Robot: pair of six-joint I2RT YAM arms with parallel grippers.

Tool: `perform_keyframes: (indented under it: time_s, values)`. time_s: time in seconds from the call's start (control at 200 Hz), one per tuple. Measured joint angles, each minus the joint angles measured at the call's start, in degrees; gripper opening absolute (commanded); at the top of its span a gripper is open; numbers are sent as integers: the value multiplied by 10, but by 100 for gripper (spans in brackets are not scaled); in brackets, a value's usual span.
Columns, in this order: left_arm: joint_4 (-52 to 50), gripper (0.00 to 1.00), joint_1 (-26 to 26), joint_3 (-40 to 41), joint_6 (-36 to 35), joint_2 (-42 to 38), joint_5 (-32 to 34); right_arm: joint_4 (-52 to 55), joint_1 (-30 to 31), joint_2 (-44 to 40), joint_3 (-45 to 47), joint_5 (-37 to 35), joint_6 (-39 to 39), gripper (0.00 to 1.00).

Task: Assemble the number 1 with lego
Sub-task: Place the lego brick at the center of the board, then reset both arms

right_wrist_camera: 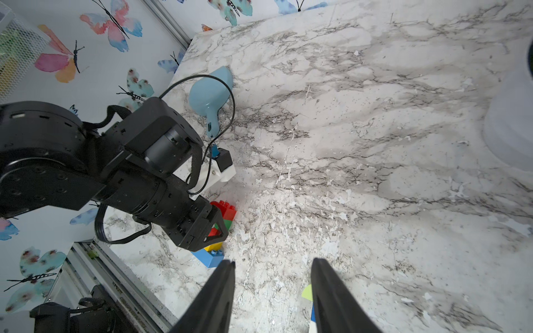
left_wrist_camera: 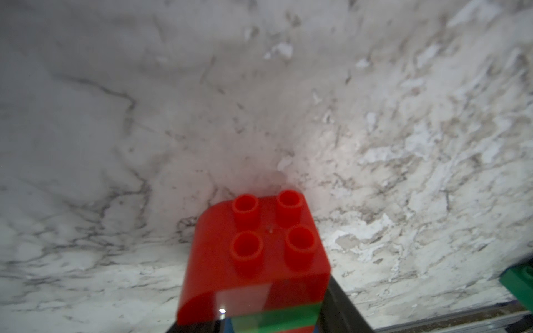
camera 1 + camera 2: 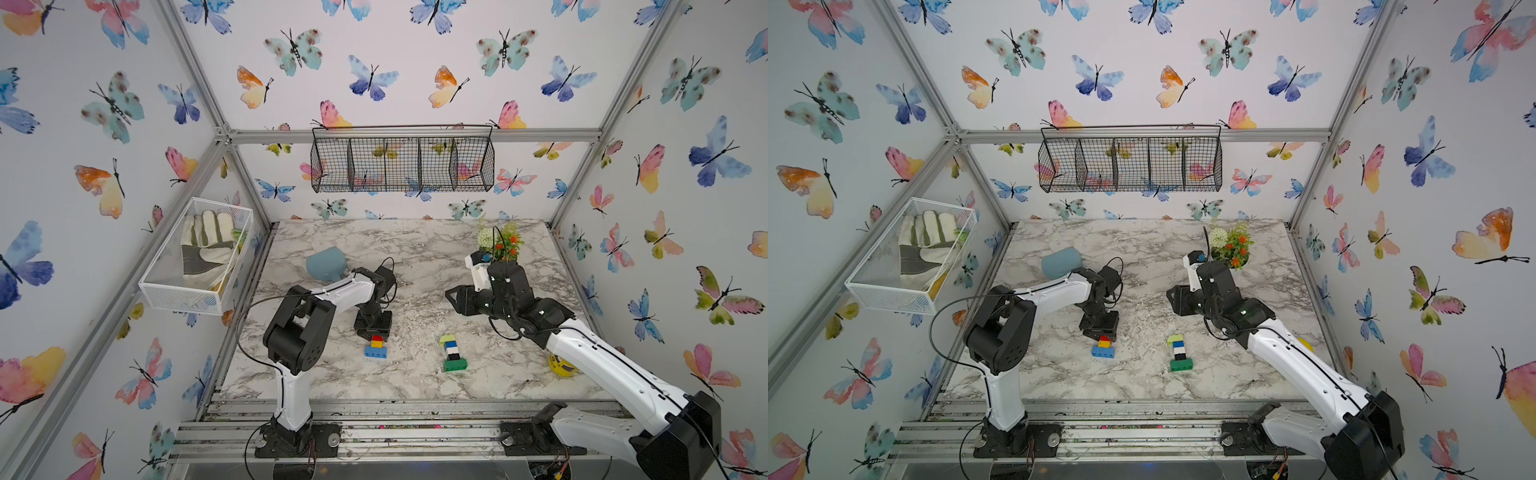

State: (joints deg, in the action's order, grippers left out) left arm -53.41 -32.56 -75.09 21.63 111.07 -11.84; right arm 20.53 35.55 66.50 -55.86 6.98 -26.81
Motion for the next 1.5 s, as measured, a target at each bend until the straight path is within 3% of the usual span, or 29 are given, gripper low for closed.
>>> perform_keyframes:
  time_s: [0.065, 0.3, 0.39, 0.531, 0.726, 0.796, 0.921, 1.146, 1.332, 1.502]
  values:
    - [1, 76, 0, 3, 2, 0, -2, 0, 0, 0, 0, -2, 0, 49]
    - [5, 79, 2, 18, 9, -23, -7, 1, 0, -7, 0, -22, 7, 51]
    - [4, 81, 3, 42, 23, -85, 11, 0, -5, -18, 5, -49, 12, 51]
    - [46, 80, 14, 72, 52, -247, 81, -24, -29, -62, 64, -127, 19, 51]
    - [238, 93, 80, 178, 62, -410, 212, -112, -111, -95, 206, -212, 53, 56]
    - [310, 100, 112, 236, 37, -437, 239, -159, -139, -88, 250, -236, 83, 59]
    - [431, 99, 173, 342, -43, -467, 271, -281, -183, -55, 312, -273, 142, 68]
    - [629, 100, 333, 489, -159, -494, 247, -527, -246, 83, 384, -240, 222, 72]
    - [762, 99, 340, 563, -199, -486, 211, -643, -260, 143, 388, -192, 256, 72]
    - [944, 99, 337, 624, -201, -443, 150, -777, -299, 221, 384, -127, 271, 73]
